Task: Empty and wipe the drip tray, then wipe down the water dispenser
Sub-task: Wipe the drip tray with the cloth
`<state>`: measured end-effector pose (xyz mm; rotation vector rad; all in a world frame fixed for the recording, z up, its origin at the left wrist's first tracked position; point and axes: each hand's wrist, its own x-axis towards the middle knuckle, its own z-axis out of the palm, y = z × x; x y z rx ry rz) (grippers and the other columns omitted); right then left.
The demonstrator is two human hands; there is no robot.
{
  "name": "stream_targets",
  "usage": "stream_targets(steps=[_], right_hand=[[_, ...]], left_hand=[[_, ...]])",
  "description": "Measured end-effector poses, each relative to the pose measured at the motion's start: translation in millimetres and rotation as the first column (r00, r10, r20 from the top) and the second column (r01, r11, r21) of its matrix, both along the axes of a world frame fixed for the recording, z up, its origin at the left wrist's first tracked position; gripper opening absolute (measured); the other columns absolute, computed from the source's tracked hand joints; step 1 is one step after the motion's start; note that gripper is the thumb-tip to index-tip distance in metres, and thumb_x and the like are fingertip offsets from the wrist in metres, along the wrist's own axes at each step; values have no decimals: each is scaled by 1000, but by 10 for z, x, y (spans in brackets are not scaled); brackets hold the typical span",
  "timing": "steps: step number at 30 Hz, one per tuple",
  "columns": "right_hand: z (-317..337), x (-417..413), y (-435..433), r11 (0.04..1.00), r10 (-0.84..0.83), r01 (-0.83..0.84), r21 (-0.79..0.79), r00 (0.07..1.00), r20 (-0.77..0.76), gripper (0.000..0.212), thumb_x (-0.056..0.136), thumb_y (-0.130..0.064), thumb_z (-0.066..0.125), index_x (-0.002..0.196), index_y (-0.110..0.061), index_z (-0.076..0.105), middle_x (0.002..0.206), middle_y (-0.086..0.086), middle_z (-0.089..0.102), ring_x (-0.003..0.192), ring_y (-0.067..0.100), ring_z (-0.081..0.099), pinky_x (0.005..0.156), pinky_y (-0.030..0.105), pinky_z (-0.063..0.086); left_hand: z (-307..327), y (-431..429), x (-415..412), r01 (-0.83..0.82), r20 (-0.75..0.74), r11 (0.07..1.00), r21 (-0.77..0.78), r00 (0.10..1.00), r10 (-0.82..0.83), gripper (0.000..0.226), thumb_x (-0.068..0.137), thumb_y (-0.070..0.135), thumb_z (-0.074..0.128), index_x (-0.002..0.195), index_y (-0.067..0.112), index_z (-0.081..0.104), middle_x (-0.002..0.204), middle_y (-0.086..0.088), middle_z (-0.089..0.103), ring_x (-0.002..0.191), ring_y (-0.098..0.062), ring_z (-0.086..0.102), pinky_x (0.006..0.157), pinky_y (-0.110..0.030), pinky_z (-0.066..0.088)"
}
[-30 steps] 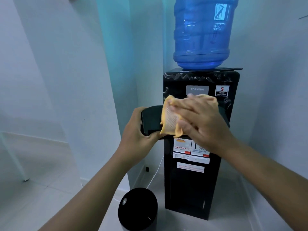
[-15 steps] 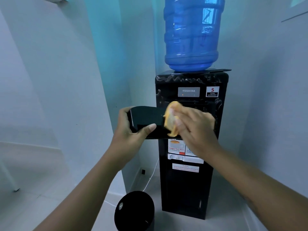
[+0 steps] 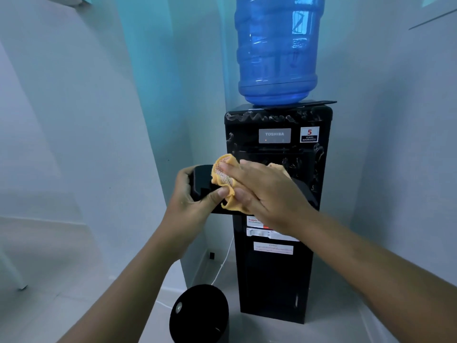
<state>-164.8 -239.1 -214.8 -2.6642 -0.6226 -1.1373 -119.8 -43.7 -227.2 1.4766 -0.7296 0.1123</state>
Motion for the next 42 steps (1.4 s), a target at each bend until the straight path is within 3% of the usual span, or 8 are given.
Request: stream_targets(steps=[7, 16, 23, 28, 32, 36, 40, 42], right_hand=[[-156, -147, -386, 961, -116, 164, 223, 971, -210, 50, 99, -55, 18, 146, -47, 33, 128, -22, 48, 113, 11, 54, 86, 33, 43], [-245, -97, -419, 1000, 1, -9, -24, 947, -322, 52, 92, -71, 15, 142, -63, 4, 149, -20, 28, 133, 15, 38, 106, 39, 37], [-205, -72, -95, 988, -117, 126, 90, 988, -97, 55, 98, -61, 18, 147, -42, 32, 115, -10, 51, 103, 16, 50, 85, 39, 43], [-215, -204, -290, 993, 108, -114, -36, 985, -132, 56, 98, -54, 29, 151, -38, 19, 147, -7, 41, 133, 17, 39, 105, 34, 33], [-239, -259, -401, 925, 87, 4, 380, 971, -221, 66, 91, -64, 44, 148, -36, 24, 133, -22, 47, 116, 1, 53, 94, 30, 47], [-208, -200, -139, 950, 41, 2, 312, 991, -130, 21, 99, -29, 53, 109, -17, 67, 104, -7, 62, 91, 9, 57, 81, 36, 46], [-222, -273, -105, 997, -46, 42, 58, 996, 71, 42, 91, -48, 55, 122, -23, 67, 129, 2, 60, 126, 25, 49, 109, 50, 32], [-211, -328, -168, 955, -250, 260, 142, 965, -86, 67, 83, -74, 40, 142, -41, 44, 150, 0, 41, 144, 29, 25, 118, 56, 11]], left_hand=[[6, 142, 22, -16, -2, 1000, -3, 1000, 16, 57, 75, 37, 77, 122, 23, 49, 104, 15, 70, 101, -5, 67, 78, -14, 52], [-25, 209, 97, 0, -60, 999, -33, 998, -2, 62, 68, 42, 81, 120, 24, 53, 112, 1, 71, 110, -19, 66, 89, -32, 54], [-58, 17, 62, 49, -84, 998, -29, 995, -51, 54, 75, 28, 79, 121, 21, 52, 110, 2, 71, 106, -20, 67, 90, -37, 54], [-28, 121, 18, 64, -30, 998, 9, 998, -64, 57, 74, 34, 80, 122, 24, 52, 112, 5, 70, 106, -15, 68, 83, -27, 56], [-63, 147, 23, 50, -24, 998, 42, 998, -49, 48, 78, 29, 74, 121, 27, 52, 110, 8, 71, 103, -11, 68, 80, -17, 53], [-130, 61, 1, 59, -47, 997, 44, 997, -57, 52, 76, 31, 79, 120, 25, 53, 110, 6, 71, 104, -11, 68, 82, -20, 53], [-180, 143, 50, 46, -94, 999, -16, 994, -47, 54, 79, 26, 80, 124, 20, 51, 116, -3, 69, 107, -19, 68, 87, -32, 56], [-190, 180, 63, 47, -108, 998, -49, 993, -52, 52, 78, 26, 76, 124, 21, 51, 116, -2, 69, 106, -18, 68, 83, -28, 57]])
